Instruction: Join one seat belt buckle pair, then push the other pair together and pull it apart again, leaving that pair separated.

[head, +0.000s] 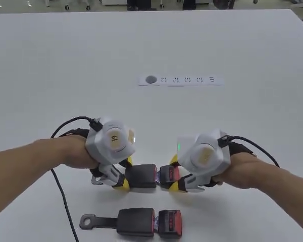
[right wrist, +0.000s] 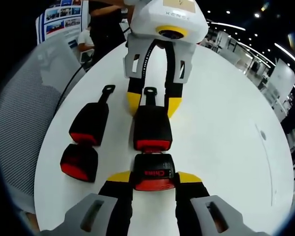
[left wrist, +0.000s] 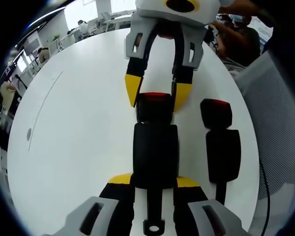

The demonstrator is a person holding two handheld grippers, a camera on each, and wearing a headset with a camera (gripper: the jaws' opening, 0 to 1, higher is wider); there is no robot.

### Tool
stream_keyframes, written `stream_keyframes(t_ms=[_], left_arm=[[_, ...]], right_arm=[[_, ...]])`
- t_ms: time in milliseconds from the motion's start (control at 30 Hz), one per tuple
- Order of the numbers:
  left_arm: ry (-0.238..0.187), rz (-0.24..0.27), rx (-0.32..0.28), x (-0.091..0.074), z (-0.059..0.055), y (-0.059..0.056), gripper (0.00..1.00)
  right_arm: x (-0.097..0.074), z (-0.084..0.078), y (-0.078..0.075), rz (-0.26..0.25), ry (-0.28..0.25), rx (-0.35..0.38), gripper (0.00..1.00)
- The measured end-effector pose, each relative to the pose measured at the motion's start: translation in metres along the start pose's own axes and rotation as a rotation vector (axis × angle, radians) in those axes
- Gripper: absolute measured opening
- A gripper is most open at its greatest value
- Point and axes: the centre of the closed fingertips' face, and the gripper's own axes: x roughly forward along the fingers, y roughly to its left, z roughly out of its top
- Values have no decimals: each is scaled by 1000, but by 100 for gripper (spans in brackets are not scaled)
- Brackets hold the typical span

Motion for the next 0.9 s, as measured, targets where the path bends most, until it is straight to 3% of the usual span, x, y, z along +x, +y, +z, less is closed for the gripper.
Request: stream_keyframes(t_ms=[233, 633, 900], left_arm=[[35, -12, 17, 1, -3, 2, 30], [42, -11, 23, 2, -1, -1, 30], [24, -1, -1, 2, 0, -1, 30]], right_arm=[[-6, -10, -1, 10, 20, -9, 29], [-11, -15, 1, 10, 23, -17, 29], [-19, -24, -1, 9, 44, -11, 29]])
